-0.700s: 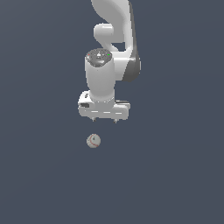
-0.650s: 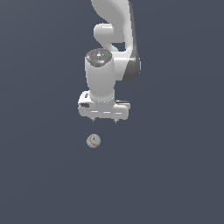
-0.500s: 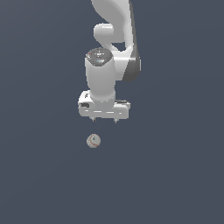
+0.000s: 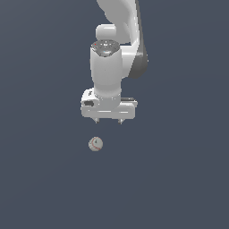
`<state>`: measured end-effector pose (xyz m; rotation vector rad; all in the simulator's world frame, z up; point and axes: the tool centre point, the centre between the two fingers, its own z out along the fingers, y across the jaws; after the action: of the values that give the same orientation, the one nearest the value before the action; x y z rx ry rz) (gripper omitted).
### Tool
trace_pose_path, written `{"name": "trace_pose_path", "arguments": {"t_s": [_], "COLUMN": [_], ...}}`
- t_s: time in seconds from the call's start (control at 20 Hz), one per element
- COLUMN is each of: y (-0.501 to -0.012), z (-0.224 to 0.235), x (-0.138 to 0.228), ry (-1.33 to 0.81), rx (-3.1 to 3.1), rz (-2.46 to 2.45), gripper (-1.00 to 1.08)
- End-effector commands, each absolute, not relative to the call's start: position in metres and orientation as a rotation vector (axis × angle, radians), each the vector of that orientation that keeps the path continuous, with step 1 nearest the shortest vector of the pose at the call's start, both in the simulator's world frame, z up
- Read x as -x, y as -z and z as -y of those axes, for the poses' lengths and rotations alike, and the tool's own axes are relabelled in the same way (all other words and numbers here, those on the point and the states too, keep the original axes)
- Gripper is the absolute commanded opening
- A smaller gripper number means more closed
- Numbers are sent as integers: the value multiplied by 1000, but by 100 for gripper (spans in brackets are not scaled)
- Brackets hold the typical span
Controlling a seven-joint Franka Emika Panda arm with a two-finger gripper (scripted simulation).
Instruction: Pick up the object and move it to a goal position.
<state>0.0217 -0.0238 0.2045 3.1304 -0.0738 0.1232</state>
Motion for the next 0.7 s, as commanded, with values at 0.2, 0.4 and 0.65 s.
{"name": "trace_pose_path", "arguments": {"t_s": [0.2, 0.4, 0.65], "y": [-195, -182, -156], "z": [30, 40, 57], "x": [-25, -30, -37], "ry": [-111, -94, -64], "rx": [-3131, -3129, -3112], "rz": [147, 254, 454], "gripper": [100, 100, 100]}}
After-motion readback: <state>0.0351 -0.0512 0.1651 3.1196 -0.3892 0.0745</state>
